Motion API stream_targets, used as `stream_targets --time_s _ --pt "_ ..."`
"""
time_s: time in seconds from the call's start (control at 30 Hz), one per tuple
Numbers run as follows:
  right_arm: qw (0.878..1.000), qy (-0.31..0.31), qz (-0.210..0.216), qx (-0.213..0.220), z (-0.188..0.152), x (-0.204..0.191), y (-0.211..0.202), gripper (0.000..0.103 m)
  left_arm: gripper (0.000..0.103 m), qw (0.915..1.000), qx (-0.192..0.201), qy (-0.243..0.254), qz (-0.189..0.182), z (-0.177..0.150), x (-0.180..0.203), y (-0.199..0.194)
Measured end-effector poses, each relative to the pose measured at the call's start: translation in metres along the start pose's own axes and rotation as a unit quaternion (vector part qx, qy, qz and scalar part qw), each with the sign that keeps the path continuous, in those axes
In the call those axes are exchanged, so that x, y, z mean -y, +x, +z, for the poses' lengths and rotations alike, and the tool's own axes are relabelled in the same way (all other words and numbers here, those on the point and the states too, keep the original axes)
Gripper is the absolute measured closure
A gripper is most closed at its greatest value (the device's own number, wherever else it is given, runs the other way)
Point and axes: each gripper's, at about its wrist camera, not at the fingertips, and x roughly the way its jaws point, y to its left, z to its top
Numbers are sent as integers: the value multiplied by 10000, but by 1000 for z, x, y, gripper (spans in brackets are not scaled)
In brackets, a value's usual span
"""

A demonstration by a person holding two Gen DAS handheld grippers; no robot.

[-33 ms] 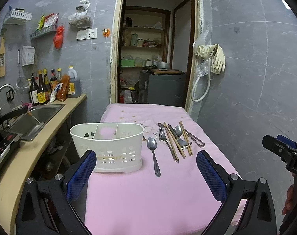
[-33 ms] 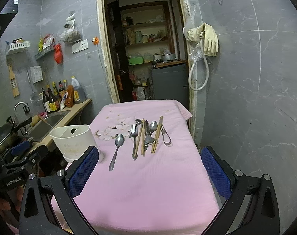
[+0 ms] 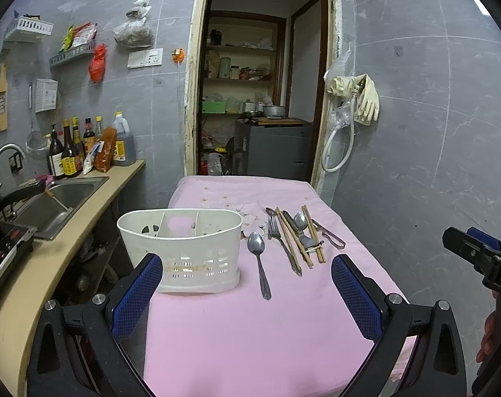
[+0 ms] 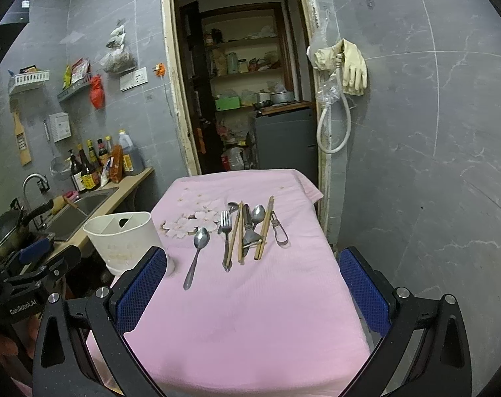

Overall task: Organize utensils
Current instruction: 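Move both tools down toward the row of utensils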

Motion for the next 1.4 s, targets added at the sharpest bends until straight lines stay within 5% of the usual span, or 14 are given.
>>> stream_targets --time_s 0.77,1.4 --pt "9980 -96 -337 531 59 6 31 1 0 9966 516 303 -560 70 16 55" --pt "9962 -480 685 222 121 88 192 1 0 9995 311 55 -79 104 76 174"
